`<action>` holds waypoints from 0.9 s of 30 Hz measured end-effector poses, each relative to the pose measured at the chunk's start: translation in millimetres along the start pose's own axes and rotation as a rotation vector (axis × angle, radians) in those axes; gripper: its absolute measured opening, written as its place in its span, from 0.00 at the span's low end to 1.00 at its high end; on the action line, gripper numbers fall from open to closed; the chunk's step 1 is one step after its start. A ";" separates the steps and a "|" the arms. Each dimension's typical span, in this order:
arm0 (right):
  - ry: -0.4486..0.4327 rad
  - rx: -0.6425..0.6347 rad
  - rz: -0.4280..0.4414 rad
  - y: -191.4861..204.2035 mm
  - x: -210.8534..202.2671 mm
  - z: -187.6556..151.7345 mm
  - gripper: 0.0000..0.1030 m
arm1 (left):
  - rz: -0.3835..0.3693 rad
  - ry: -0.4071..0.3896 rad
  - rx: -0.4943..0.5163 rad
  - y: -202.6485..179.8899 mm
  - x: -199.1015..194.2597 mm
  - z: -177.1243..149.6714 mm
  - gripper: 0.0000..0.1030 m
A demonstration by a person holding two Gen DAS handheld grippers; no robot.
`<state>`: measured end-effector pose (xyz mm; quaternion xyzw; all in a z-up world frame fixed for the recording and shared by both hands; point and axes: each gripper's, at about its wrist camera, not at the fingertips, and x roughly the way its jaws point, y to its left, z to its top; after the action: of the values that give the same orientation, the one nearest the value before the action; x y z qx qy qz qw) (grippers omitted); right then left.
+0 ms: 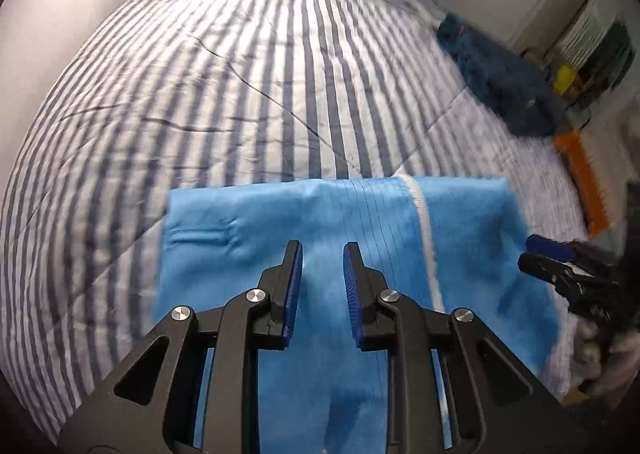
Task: Fold large clothes
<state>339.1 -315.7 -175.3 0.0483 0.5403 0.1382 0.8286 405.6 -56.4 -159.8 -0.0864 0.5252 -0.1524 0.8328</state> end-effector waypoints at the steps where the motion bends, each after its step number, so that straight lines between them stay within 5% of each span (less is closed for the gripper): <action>1: -0.023 0.024 0.023 -7.6 -10.1 -3.1 0.49 | -0.039 -0.016 -0.019 7.4 -12.1 -3.0 0.19; 4: -0.082 0.085 0.130 -28.7 -36.2 -19.3 0.48 | -0.069 -0.044 -0.019 22.2 -33.4 -19.6 0.20; 12: 0.032 -0.023 0.085 -24.1 -24.0 -68.5 0.41 | -0.041 0.065 -0.054 62.2 -24.7 -79.4 0.20; 16: 0.079 -0.067 0.059 -26.3 -24.4 -87.0 0.41 | -0.011 0.053 -0.006 68.4 -41.5 -94.8 0.20; 19: 0.062 -0.067 0.075 -32.7 -39.2 -93.2 0.42 | -0.081 0.012 -0.084 87.2 -63.6 -98.4 0.24; 21: 0.017 -0.046 0.127 -38.5 -52.1 -93.3 0.60 | -0.176 -0.019 -0.200 108.0 -76.2 -99.7 0.59; 24: -0.089 0.011 0.181 -50.6 -68.2 -95.0 0.82 | -0.283 -0.031 -0.336 133.0 -77.8 -101.1 0.62; 27: -0.084 0.101 0.243 -64.8 -61.6 -91.5 0.82 | -0.358 0.016 -0.439 149.9 -63.9 -103.1 0.62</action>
<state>244.1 -401.4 -173.5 0.1607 0.5014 0.2082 0.8243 311.5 108.1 -195.8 -0.3549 0.5286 -0.1805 0.7497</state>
